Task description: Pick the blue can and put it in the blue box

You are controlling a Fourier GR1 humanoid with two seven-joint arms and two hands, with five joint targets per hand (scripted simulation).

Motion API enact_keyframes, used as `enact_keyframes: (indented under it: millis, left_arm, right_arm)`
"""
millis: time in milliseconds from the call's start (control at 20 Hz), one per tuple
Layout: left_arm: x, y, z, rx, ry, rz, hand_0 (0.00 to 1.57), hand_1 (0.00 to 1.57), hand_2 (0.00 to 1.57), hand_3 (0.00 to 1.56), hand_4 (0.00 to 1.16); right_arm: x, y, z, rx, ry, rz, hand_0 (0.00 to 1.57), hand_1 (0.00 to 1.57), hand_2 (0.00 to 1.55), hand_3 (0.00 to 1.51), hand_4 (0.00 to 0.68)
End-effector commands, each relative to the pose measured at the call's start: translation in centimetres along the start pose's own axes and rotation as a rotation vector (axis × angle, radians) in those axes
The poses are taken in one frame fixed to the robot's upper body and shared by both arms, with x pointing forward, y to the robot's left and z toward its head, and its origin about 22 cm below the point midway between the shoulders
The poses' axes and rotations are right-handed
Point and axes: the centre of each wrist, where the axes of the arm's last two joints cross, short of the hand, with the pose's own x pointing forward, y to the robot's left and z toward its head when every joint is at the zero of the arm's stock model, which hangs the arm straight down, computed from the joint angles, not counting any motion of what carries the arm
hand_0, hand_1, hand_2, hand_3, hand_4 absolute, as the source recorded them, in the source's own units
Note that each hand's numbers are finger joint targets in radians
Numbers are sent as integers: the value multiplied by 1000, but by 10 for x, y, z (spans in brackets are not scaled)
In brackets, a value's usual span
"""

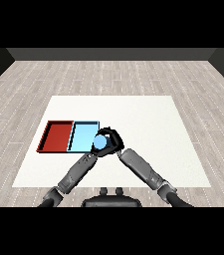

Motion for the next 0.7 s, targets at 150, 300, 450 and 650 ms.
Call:
enact_keyframes:
  millis: [150,300,450,650]
  left_arm:
    - [11,-18,4,30,-29,57,575,575,710,505,663]
    - [16,-12,-9,-9,22,158,914,914,944,831,651]
    - [21,-13,-6,24,76,168,1481,1481,1457,1368,601]
    - [6,-10,-6,29,88,140,1571,1571,1544,1473,765]
  right_arm:
    - [-3,15,9,14,18,-73,1438,1438,1453,1393,591]
    - [3,2,-3,-9,31,-63,1438,1438,1454,1393,583]
    - [0,-2,-5,-16,24,-88,1405,1405,1451,1396,552]
    - [-3,7,15,-42,62,-176,1091,1091,1121,798,0]
